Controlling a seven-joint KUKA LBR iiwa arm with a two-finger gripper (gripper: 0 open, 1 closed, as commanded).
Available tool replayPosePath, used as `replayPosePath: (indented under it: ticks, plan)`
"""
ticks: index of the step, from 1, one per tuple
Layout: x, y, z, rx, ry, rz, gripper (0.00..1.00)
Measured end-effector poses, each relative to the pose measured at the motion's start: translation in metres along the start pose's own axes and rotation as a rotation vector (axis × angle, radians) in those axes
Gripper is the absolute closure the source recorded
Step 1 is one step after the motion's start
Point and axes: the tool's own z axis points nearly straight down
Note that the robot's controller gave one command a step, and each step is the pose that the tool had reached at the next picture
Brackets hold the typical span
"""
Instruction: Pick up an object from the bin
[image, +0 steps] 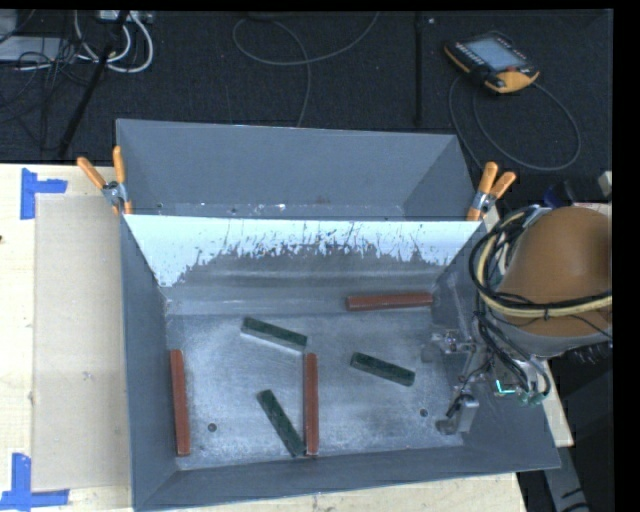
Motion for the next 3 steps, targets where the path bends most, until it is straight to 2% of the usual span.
replayPosePath:
  ticks: [1,2,3]
  plan:
    - [-0.002,0.000,-0.004,0.001,-0.008,-0.003,0.00]
    - [-0.045,0.001,0.042,0.003,-0.019,-0.035,0.00]
    - [-0.040,-0.001,0.097,0.002,-0.012,-0.151,0.00]
